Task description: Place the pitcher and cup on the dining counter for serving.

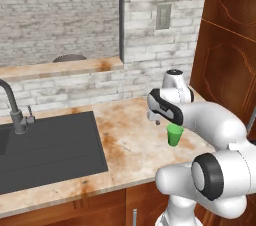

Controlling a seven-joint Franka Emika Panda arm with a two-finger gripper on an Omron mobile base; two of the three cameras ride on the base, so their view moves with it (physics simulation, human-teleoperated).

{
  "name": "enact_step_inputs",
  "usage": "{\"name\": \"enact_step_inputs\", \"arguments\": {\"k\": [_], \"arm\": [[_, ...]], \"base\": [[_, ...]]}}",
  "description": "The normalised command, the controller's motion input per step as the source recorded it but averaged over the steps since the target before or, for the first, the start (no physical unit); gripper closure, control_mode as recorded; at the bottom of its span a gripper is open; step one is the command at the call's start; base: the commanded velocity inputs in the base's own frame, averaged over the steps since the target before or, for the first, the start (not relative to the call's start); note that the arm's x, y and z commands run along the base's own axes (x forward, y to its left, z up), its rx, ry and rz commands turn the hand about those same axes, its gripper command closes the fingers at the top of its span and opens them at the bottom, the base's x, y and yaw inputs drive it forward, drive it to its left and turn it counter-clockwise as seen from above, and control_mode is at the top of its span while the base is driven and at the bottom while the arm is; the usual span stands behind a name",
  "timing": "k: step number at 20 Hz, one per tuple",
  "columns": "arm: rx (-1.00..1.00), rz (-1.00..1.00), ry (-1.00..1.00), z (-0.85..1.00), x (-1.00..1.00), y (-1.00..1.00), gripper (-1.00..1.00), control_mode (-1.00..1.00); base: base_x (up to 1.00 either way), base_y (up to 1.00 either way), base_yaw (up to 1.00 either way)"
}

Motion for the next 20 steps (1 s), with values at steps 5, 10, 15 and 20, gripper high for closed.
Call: {"name": "enact_step_inputs", "arguments": {"k": [5,10,15,20], "arm": [[-0.01,0.02,0.0,-0.03,-0.03,-0.02,-1.0,-1.0],[0.0,0.0,0.0,0.0,-0.3,0.0,-1.0,-1.0],[0.0,0.0,0.02,-0.05,-0.06,0.0,-1.0,-1.0],[-0.02,0.0,0.02,-0.16,0.02,0.0,-1.0,-1.0]], "base": [[0.0,0.0,0.0],[0.0,0.0,0.0],[0.0,0.0,0.0],[0.0,0.0,0.0]]}}
